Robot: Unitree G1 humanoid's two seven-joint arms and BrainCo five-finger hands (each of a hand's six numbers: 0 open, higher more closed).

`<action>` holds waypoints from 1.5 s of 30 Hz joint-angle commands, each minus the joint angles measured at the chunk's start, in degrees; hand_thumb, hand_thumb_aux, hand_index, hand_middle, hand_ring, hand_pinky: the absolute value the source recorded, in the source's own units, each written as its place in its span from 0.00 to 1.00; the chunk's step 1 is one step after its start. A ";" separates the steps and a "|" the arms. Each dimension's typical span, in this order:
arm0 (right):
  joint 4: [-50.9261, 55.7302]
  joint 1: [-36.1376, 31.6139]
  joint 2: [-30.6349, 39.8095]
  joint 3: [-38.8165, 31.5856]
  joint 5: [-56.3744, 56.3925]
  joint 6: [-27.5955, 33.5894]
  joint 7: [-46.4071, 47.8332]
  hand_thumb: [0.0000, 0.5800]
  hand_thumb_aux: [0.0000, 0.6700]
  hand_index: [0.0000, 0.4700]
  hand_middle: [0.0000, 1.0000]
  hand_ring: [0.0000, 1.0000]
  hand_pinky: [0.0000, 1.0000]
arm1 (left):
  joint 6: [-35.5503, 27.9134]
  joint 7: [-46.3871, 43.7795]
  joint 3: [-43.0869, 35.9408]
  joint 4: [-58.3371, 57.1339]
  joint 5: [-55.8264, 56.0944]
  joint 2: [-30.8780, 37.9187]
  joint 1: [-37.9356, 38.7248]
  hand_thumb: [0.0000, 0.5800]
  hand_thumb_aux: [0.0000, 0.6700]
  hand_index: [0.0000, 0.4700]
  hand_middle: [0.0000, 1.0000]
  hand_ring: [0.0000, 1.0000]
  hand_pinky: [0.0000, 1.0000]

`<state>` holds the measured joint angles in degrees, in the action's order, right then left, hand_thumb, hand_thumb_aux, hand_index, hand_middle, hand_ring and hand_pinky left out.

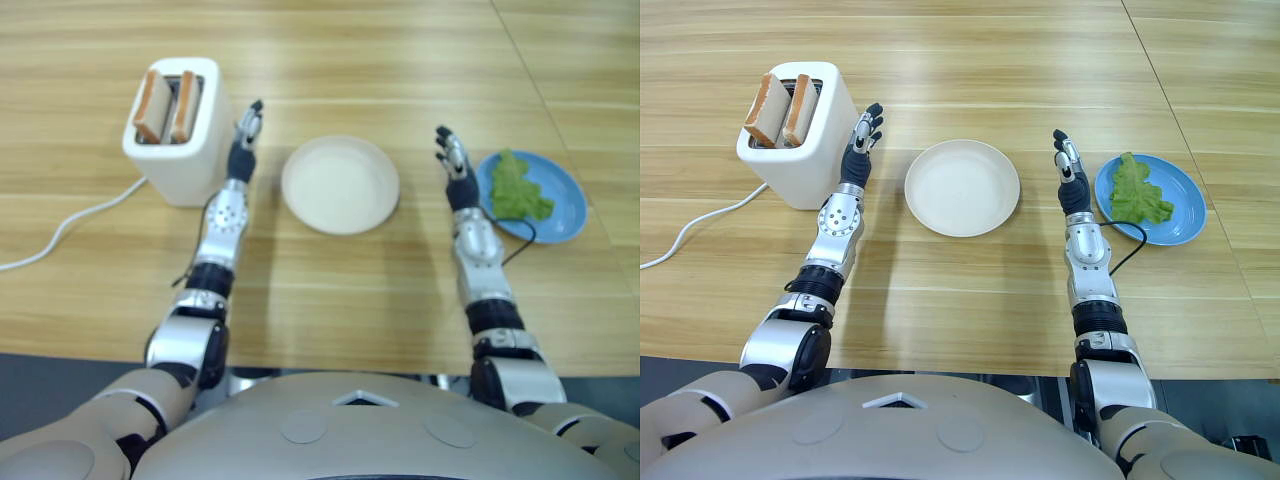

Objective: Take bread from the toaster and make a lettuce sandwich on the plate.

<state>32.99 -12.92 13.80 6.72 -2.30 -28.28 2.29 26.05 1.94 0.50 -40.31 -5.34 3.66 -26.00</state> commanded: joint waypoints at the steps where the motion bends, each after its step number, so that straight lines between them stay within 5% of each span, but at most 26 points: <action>1: 0.25 0.54 -0.28 0.03 0.77 0.70 0.61 0.00 0.00 0.00 0.00 0.00 0.00 | 0.26 -1.13 -0.07 -0.65 0.50 0.36 0.33 0.00 0.00 0.00 0.00 0.00 0.00; 12: 0.35 0.70 -0.34 -0.14 0.95 0.95 1.28 0.00 0.00 0.00 0.00 0.00 0.00 | 0.72 -3.35 -0.89 1.96 0.47 0.27 1.68 0.00 0.00 0.00 0.00 0.00 0.00; 15: 0.55 0.69 -0.34 -0.25 0.95 1.02 1.53 0.00 0.00 0.00 0.00 0.00 0.00 | -2.83 -5.30 -2.39 25.98 1.05 0.63 7.50 0.00 0.00 0.00 0.00 0.00 0.00; 19: 0.55 1.02 -0.32 -0.14 0.96 1.06 1.39 0.00 0.00 0.00 0.00 0.00 0.00 | -15.52 -6.57 2.17 61.39 1.62 5.07 10.19 0.00 0.00 0.00 0.00 0.00 0.00; 22: 0.87 0.91 -0.55 -0.17 0.91 1.04 1.16 0.00 0.00 0.00 0.00 0.00 0.00 | -22.82 -6.37 9.26 71.11 -6.23 12.03 10.13 0.00 0.00 0.00 0.00 0.00 0.00; 31: 2.39 -0.03 -1.08 -0.60 0.60 0.64 1.09 0.00 0.00 0.00 0.00 0.00 0.00 | -34.91 0.70 12.56 51.54 -31.88 26.95 16.20 0.00 0.00 0.00 0.00 0.00 0.00; 45: 2.80 -0.17 -0.53 -0.69 0.55 0.53 1.57 0.00 0.00 0.00 0.00 0.00 0.00 | -43.79 6.44 1.05 24.89 -42.31 31.43 11.96 0.00 0.00 0.00 0.00 0.00 0.00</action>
<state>35.27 -13.39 13.05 6.33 -1.54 -28.19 3.51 -16.24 8.02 3.22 -12.20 -46.71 34.61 -13.88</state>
